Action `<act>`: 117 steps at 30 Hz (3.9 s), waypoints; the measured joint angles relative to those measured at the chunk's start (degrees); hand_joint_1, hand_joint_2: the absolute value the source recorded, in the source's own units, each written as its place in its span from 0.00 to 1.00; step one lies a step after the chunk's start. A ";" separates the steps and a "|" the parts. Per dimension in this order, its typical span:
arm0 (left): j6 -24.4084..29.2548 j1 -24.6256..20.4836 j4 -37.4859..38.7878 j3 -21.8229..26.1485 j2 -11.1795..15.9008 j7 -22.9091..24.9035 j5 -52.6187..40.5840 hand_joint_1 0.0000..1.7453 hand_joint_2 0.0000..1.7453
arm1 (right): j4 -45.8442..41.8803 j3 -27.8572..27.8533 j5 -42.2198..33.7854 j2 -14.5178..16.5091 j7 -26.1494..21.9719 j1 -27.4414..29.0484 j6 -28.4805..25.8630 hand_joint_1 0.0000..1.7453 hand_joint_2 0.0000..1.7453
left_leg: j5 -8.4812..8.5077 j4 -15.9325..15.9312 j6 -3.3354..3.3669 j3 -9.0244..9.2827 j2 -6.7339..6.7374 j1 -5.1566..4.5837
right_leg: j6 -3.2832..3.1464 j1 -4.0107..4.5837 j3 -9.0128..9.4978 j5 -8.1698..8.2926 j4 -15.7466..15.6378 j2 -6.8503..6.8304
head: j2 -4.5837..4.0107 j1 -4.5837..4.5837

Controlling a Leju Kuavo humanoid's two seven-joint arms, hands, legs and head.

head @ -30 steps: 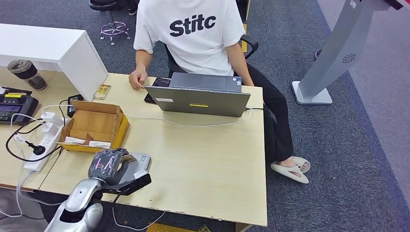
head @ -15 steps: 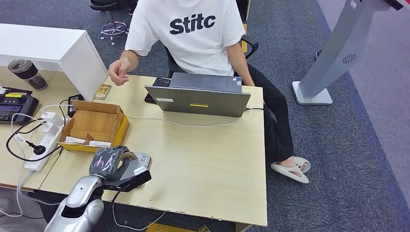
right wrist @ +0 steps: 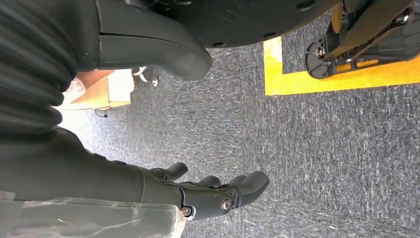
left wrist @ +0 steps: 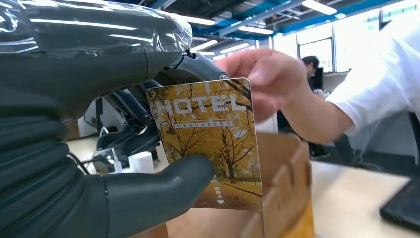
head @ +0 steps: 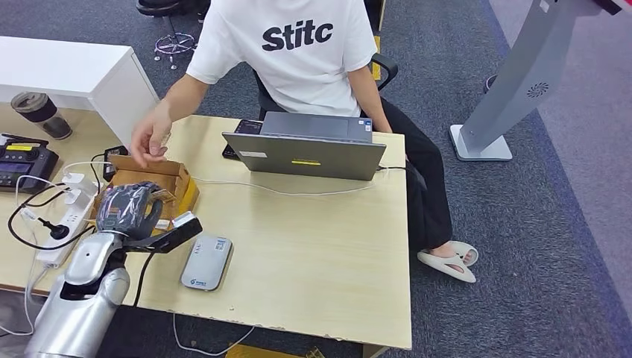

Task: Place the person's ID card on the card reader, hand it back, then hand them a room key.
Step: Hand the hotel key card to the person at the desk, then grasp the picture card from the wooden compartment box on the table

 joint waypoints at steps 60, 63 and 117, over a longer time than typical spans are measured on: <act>8.52 10.25 -16.52 5.19 0.00 -2.63 1.90 0.00 1.00 | 0.04 0.00 0.60 -0.31 2.20 0.05 -0.31 0.00 1.00 | -0.06 -0.01 -0.06 -0.06 0.12 0.04 | -0.04 0.04 -0.07 0.00 0.00 0.16 | 0.00 0.00; 6.01 13.83 -18.14 5.21 0.76 -3.19 -0.35 0.00 1.00 | 0.04 -0.02 0.60 -0.16 2.16 0.17 -0.98 0.00 1.00 | -0.06 -0.01 -0.06 -0.04 0.15 0.04 | -0.04 0.05 -0.09 0.00 0.00 0.19 | 0.00 0.00; -4.95 6.35 -4.26 3.50 5.98 -1.03 -0.22 0.00 1.00 | 0.02 -0.44 3.96 0.13 3.10 0.19 -0.98 0.00 1.00 | -0.06 0.00 -0.11 -0.05 0.15 0.07 | -0.12 0.08 -0.14 -0.04 0.02 0.18 | 0.00 0.01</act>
